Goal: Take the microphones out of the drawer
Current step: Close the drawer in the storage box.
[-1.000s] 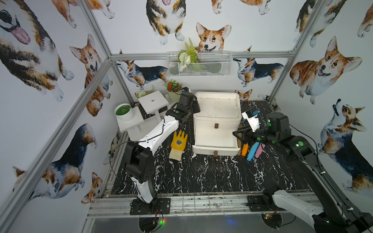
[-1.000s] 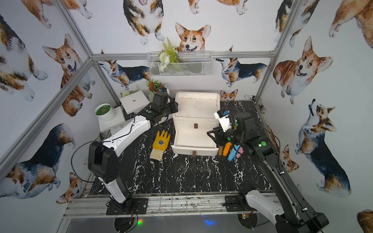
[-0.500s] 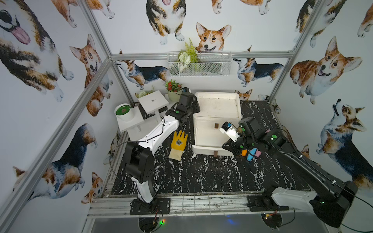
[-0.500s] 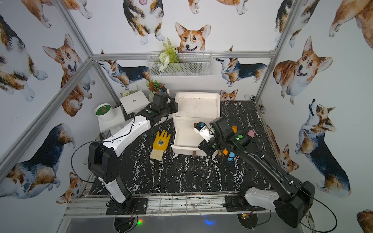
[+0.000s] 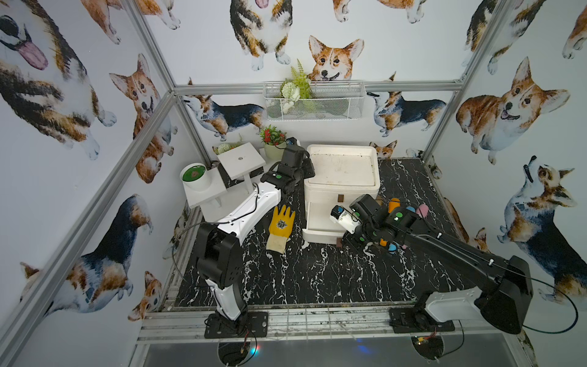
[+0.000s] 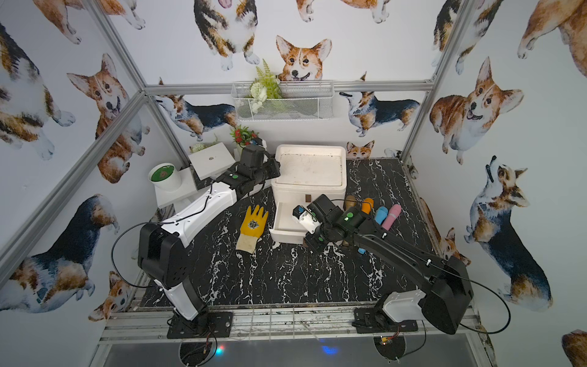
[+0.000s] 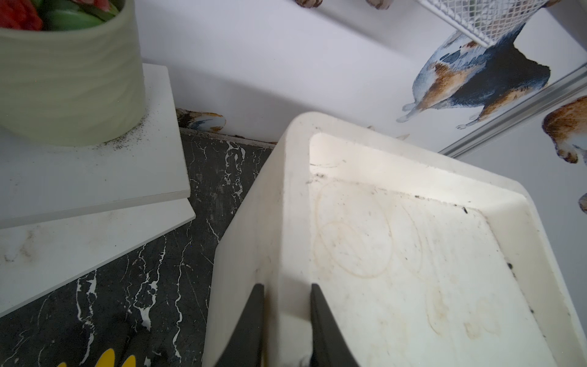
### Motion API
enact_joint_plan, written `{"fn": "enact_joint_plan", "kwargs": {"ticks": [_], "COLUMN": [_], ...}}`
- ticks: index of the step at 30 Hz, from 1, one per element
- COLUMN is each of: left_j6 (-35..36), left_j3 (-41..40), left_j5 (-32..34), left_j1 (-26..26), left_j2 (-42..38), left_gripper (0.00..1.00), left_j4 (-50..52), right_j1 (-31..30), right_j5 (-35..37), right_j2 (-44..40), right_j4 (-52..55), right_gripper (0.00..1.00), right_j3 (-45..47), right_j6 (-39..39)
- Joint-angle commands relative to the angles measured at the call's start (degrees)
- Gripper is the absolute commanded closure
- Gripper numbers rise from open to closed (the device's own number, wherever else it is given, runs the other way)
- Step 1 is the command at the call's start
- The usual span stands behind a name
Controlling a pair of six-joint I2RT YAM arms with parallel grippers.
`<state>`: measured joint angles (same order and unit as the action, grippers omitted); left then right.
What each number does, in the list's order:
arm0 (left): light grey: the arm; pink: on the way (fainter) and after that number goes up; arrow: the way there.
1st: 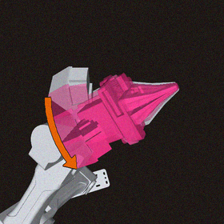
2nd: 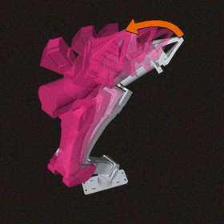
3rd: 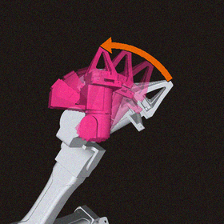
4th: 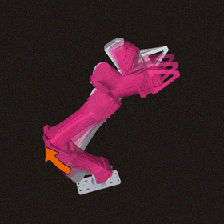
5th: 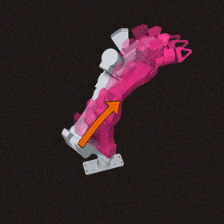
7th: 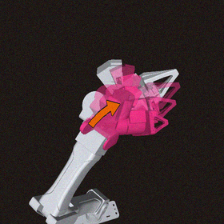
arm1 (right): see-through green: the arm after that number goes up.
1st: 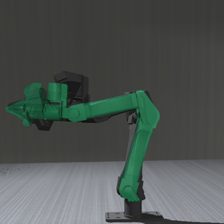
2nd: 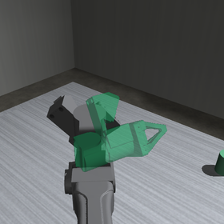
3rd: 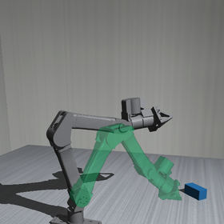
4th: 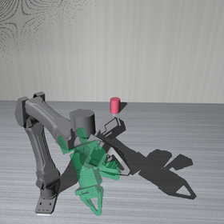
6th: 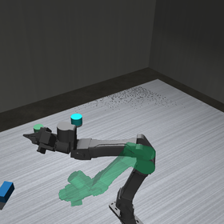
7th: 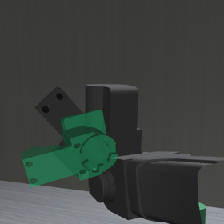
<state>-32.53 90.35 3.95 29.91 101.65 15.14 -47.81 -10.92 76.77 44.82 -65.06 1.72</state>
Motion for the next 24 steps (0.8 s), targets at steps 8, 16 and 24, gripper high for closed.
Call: {"fn": "enact_joint_plan", "kwargs": {"ticks": [8, 16, 24], "left_j6": [-4.04, -3.76, -3.64], "left_j3": [-1.65, -1.75, -1.66], "left_j5": [-2.31, -2.45, -2.79], "left_j1": [-0.12, -0.13, -0.17], "left_j2": [0.84, 0.75, 0.83], "left_gripper": [0.90, 0.89, 0.90], "left_j4": [17.19, 17.12, 17.03], "right_j1": [-2.27, -2.81, -3.16], "right_j5": [8.79, 16.26, 22.53], "right_j2": [3.89, 1.62, -0.93], "right_j4": [-4.59, -12.28, -19.21], "right_gripper": [1.00, 1.00, 1.00], "right_j3": [0.52, 4.31, 8.91], "right_j6": [1.97, 2.24, 2.68]}}
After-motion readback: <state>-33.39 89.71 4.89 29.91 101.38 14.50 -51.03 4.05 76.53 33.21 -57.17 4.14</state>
